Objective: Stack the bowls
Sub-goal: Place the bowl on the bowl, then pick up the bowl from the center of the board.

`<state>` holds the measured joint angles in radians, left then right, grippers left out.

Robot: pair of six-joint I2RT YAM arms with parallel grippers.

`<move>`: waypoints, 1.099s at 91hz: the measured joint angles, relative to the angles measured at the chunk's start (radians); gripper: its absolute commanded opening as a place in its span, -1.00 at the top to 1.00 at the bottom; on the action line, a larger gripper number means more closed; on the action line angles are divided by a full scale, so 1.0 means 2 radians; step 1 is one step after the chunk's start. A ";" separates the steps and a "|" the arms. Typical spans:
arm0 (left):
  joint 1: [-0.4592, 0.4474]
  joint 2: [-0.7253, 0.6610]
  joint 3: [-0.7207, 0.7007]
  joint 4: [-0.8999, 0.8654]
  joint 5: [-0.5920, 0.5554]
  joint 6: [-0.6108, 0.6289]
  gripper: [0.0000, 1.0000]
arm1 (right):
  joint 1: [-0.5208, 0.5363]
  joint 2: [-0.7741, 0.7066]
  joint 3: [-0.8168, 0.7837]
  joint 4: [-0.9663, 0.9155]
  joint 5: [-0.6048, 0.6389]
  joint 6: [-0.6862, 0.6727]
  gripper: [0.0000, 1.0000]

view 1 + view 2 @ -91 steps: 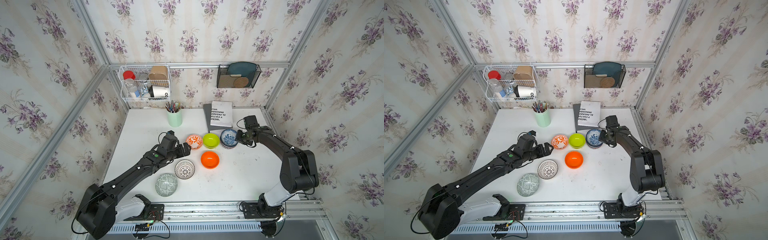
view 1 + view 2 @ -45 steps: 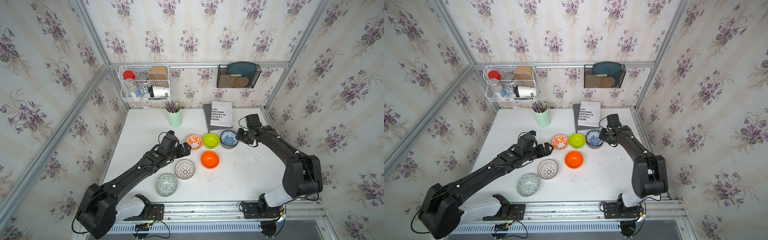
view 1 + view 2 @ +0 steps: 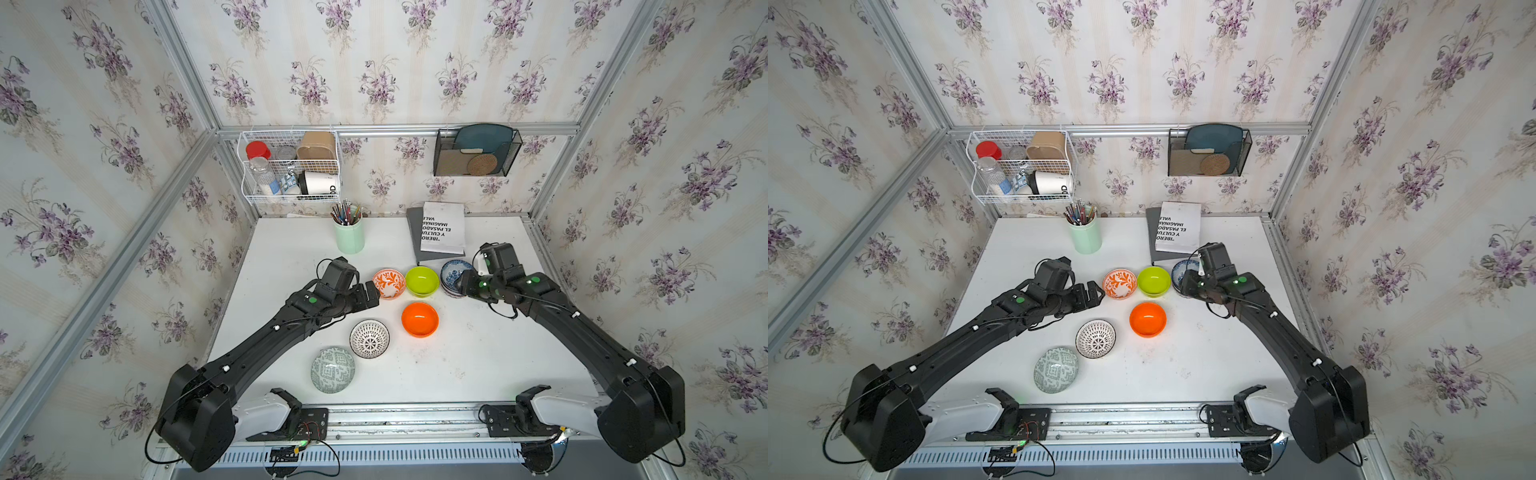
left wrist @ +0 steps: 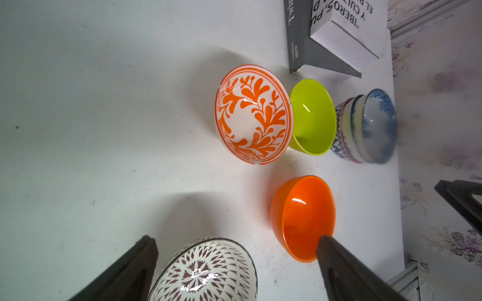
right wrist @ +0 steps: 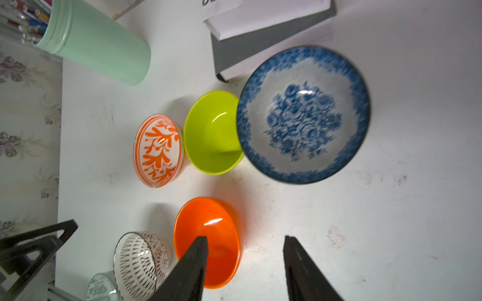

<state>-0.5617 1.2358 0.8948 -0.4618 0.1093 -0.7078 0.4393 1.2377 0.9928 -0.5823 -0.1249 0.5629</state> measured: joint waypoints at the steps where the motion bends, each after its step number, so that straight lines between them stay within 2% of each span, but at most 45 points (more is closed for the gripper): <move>1: 0.000 -0.001 0.000 -0.003 0.000 0.000 -0.99 | 0.006 -0.001 -0.002 0.001 0.000 0.003 -0.09; 20: 0.017 -0.029 -0.023 -0.028 0.012 0.000 -0.99 | 0.096 0.004 -0.027 0.015 0.013 0.044 -0.20; 44: 0.022 -0.035 -0.048 -0.017 0.024 0.000 -0.99 | 0.153 0.055 -0.038 0.030 0.039 0.073 -0.21; 71: 0.030 -0.039 -0.056 -0.006 0.032 -0.001 -0.99 | 0.166 0.095 -0.045 0.040 0.058 0.096 -0.20; 100: 0.039 -0.030 -0.057 0.008 0.045 0.000 -0.99 | 0.167 0.112 -0.052 0.046 0.072 0.107 -0.07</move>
<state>-0.4835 1.1763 0.7803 -0.4454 0.1997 -0.7082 0.7723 1.4620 0.8886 -0.4911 0.0200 0.7773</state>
